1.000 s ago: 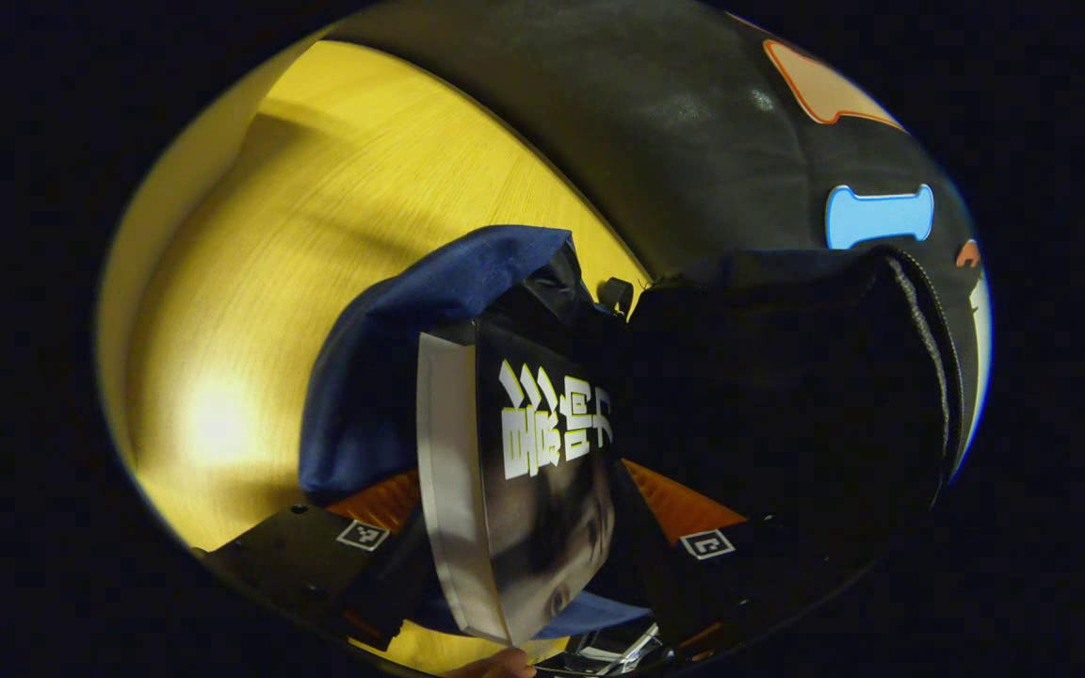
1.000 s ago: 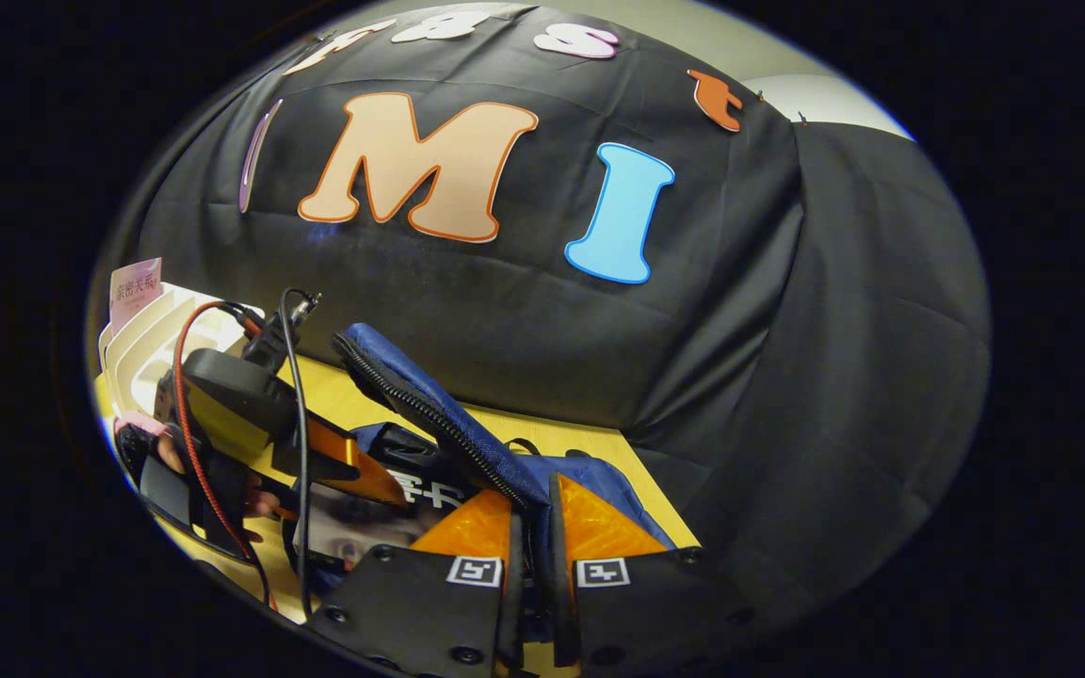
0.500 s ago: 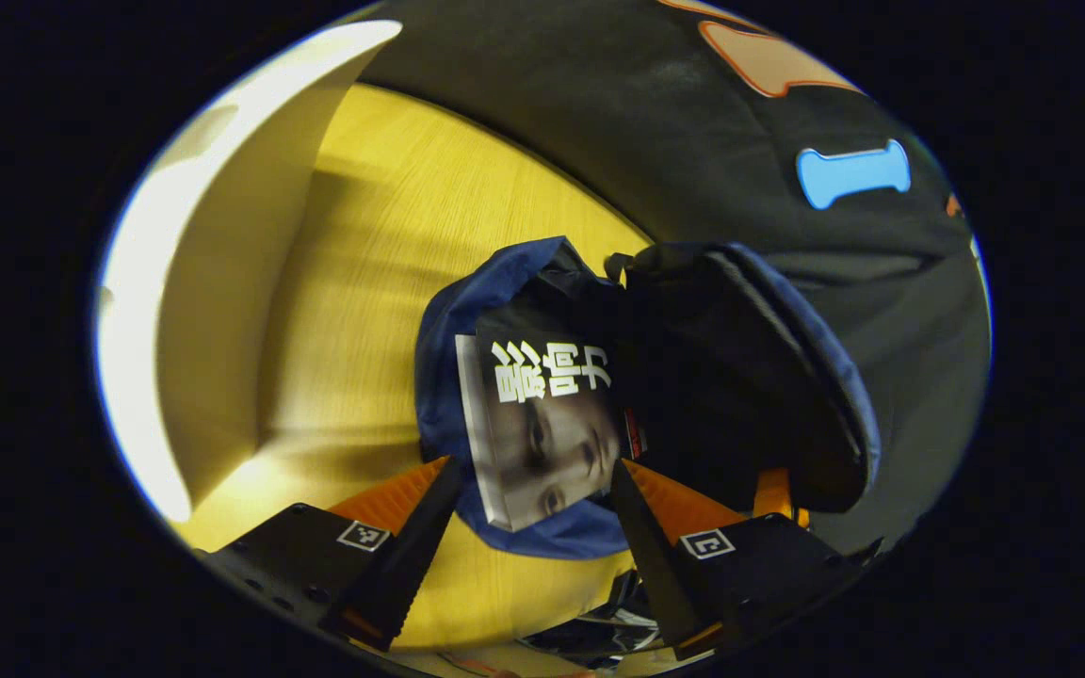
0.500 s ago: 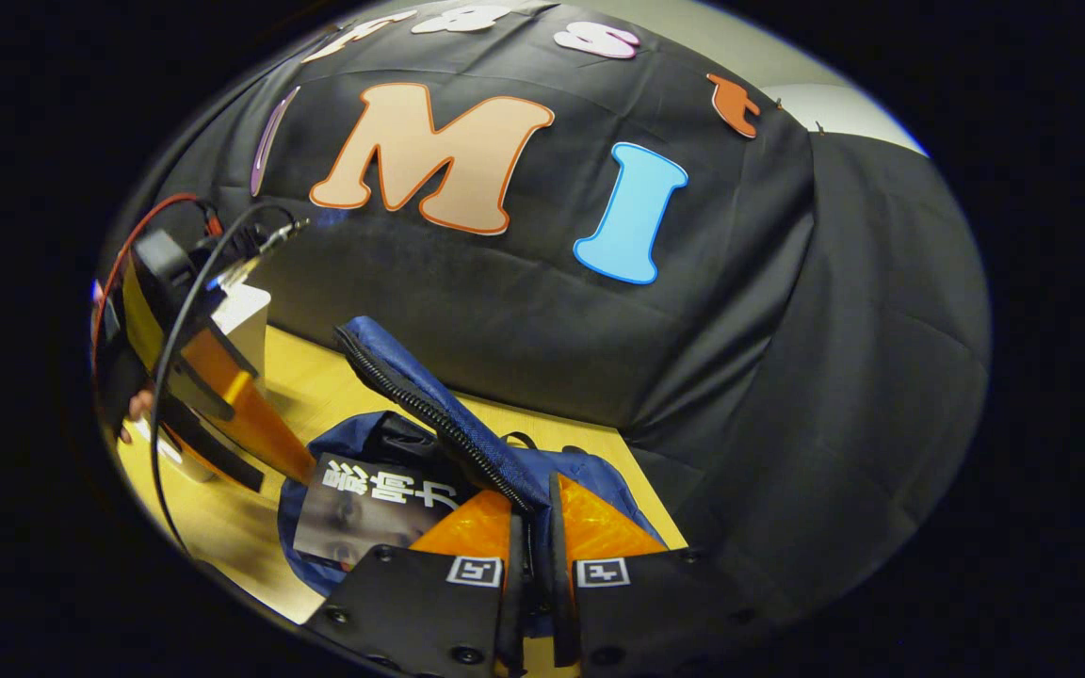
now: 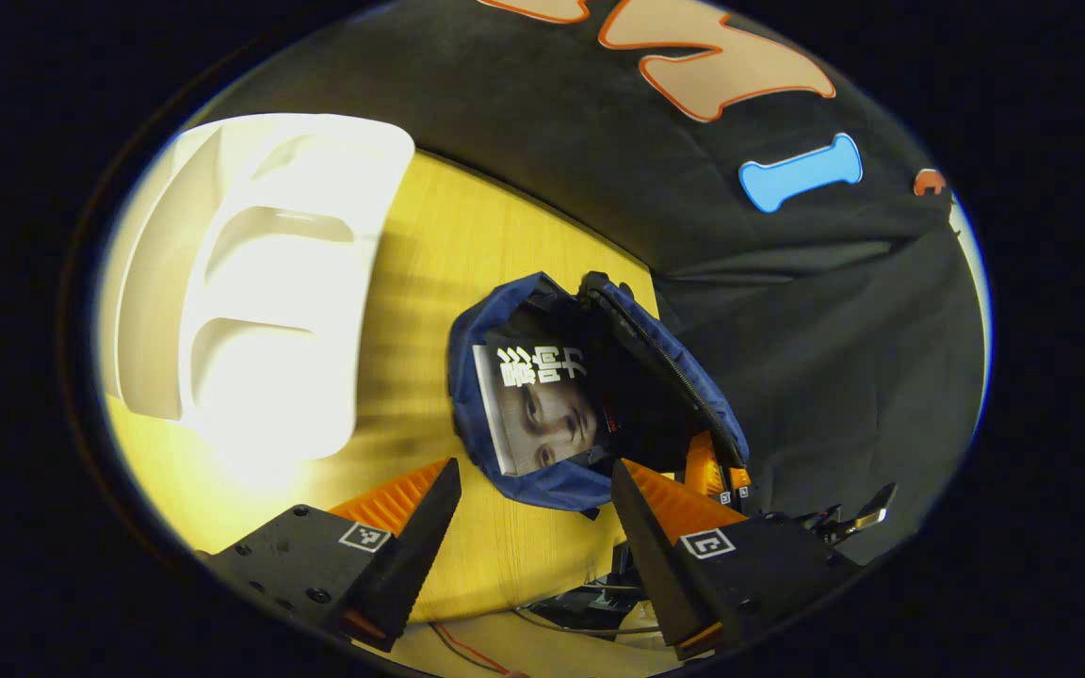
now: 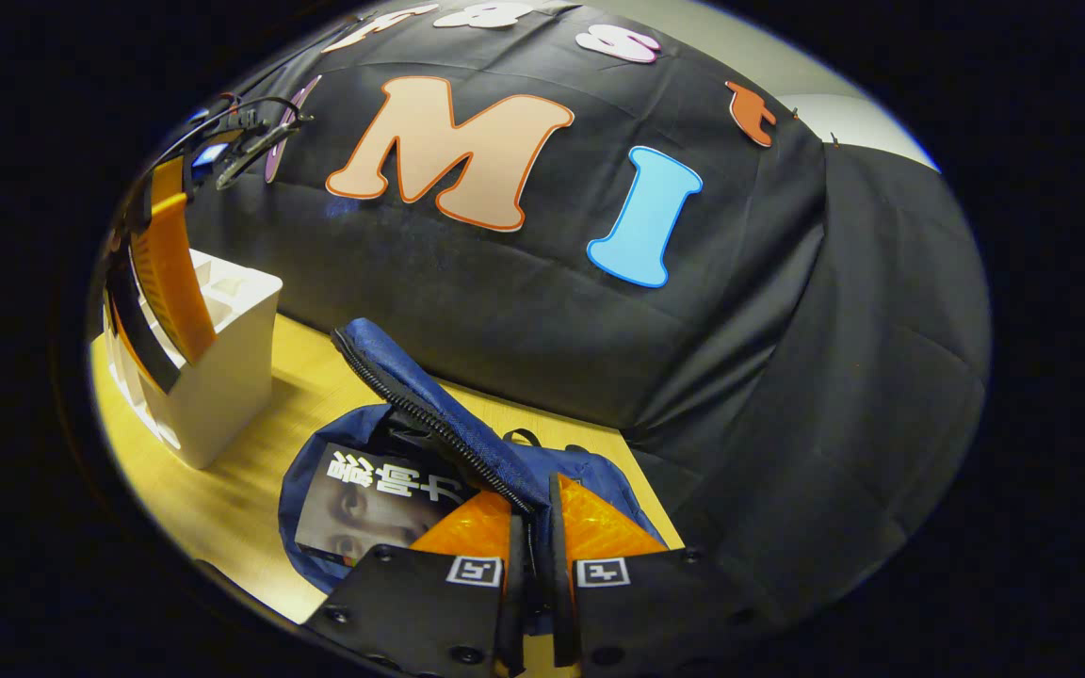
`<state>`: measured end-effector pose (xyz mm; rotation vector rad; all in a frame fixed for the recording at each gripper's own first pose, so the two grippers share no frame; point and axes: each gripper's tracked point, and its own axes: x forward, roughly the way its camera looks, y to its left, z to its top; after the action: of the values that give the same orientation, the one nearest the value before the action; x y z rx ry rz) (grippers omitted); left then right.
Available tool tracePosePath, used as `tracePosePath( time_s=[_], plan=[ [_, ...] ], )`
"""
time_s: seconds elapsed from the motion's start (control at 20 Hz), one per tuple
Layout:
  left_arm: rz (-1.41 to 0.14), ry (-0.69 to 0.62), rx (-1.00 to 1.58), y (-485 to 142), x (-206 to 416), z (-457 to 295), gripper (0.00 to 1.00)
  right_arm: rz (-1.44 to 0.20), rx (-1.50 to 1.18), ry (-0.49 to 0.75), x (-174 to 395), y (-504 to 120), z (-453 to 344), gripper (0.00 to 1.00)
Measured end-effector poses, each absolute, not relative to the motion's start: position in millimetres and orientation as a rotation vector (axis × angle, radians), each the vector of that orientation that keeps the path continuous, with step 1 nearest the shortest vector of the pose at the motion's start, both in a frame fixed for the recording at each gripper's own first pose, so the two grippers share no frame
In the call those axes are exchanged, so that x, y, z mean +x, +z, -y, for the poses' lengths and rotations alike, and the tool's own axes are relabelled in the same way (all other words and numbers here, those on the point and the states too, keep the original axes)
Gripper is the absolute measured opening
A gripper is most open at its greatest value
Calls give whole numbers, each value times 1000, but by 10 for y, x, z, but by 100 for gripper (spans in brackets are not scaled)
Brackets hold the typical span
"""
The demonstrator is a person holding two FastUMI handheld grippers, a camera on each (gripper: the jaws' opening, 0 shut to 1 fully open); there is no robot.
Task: Open the schoolbag, grab two books from the bookshelf and put them into the schoolbag.
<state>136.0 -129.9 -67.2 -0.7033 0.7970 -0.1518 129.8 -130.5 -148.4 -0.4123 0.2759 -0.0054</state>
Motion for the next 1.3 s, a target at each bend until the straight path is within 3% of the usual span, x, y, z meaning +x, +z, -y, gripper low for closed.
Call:
tracePosePath(
  time_s=[0.2, 0.5, 0.65, 1.3],
  plan=[
    [-772, -90, -722, -416, 1093, 795, 95, -277, -421, -18, 1283, -1505, 1295, 12],
    [-709, 8, -699, 102, 678, -63, 95, -296, -436, -38, 1251, -1536, 1271, 17],
    [-699, 69, -666, 262, 487, -548, 95, -307, -419, -58, 1241, -1548, 1275, 12],
    [-795, 363, -527, 279, 68, -2502, 94, -356, -395, -122, 1258, -1610, 1210, 15]
  ],
)
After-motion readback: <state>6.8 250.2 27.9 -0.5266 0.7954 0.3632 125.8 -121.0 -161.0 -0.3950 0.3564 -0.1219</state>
